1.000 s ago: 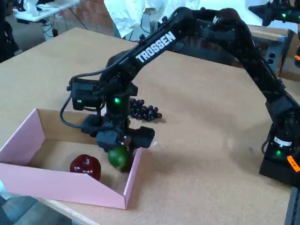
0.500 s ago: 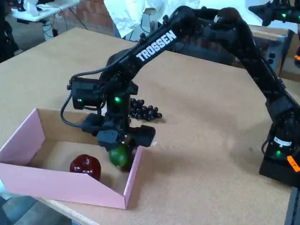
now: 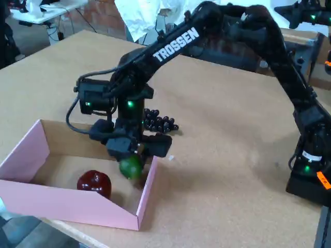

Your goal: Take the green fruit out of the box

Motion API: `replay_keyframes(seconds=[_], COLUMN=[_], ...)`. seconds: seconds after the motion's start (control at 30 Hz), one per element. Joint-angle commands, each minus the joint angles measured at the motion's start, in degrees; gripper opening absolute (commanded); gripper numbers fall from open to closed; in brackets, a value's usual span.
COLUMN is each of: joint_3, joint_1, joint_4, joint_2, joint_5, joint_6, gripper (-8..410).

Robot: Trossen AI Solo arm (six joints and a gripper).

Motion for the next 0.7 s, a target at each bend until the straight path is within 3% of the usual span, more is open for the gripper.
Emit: replay_keyframes(seconds=[0.0,0.67], joint_3=[0.0,0.0], joint_1=[0.3,2.4], joint_4=[-3.5,-9.8], joint_2=[-4.9,-12.1], joint_5=[2.4,4.7], joint_6=[1.3,6.7], gripper=[46,46])
